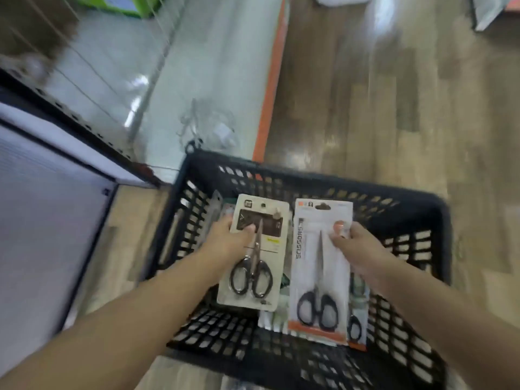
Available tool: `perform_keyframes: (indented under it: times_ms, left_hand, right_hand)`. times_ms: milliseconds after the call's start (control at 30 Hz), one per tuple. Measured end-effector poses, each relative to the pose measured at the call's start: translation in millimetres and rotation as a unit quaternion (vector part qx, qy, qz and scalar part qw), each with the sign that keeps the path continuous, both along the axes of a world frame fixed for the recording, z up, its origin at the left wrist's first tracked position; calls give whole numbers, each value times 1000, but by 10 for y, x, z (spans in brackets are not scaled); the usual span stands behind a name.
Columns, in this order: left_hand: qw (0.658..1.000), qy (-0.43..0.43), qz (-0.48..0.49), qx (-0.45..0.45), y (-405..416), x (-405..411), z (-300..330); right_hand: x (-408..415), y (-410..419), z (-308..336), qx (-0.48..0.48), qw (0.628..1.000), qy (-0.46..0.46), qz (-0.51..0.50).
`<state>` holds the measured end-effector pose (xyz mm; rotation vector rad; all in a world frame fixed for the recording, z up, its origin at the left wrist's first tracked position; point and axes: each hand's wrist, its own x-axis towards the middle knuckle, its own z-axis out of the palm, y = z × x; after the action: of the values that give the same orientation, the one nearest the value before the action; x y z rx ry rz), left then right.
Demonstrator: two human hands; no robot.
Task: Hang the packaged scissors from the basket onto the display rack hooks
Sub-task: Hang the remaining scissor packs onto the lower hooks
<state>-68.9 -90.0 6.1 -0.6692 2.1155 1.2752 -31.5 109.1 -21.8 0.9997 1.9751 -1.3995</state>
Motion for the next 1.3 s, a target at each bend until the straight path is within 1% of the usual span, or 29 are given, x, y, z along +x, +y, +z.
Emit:
perform_keyframes:
  times_ms: [100,200,300,367,433,500,567,633,667,733,800,867,900,1033,1067,1167,1200,1300]
  left_hand:
    - [999,29,27,-3,-176,-101,998]
    - [998,43,40,9,-369,-247,2163]
    - [994,99,33,-16,-575,-417,3418]
    - [988,146,51,-26,-731,-448,4241]
    - [969,228,95,-5,-866,-367,5053]
    - [941,301,157,18,-935,-136,5788]
    - [912,348,214,29,-1011,147,6365]
    - [886,375,269,39,-1098,442,6758]
    - [873,386,293,51,-1140,597,6881]
    - [846,404,342,69,-1220,985,7016]
    - [825,415,375,74,-1291,1338,6958]
    - [808,416,411,70,-1412,1776,6760]
    - [802,409,431,62,-1494,1985,6605]
    - [789,358,496,46,-1715,2865,5961]
    - [780,351,517,44,-1724,3074,5836]
    - [732,334,591,61,-1744,3649,5566]
    - [723,323,609,52,-1751,3819,5516]
    - [687,315,655,24,-1805,4312,5522]
  right_hand:
    - [-294,-80,1086,7,999,41,21]
    - [-650,-189,2294,1,994,93,64]
    - [-1043,-371,3512,-15,977,183,108]
    - [-1208,-533,4337,-39,960,240,141]
    - [-1313,-736,5190,-58,937,294,178]
    - [-1296,-901,5895,-66,915,348,194]
    - [-1170,-1081,6528,-85,892,383,224]
    - [-958,-1232,6990,-114,860,426,258]
    - [-840,-1296,7155,-124,844,443,277]
    - [-574,-1449,7304,-139,827,447,310]
    - [-356,-1606,7212,-166,821,434,332]
    - [-84,-1812,7000,-176,826,401,355]
    - [89,-1917,6886,-186,823,385,374]
    - [860,-2316,6449,-182,794,328,479]
    - [1041,-2390,6352,-177,787,310,504]
    - [1505,-2614,6078,-163,769,264,559]
    - [1646,-2688,6008,-161,763,252,573]
    - [2013,-2942,5949,-148,741,250,605]
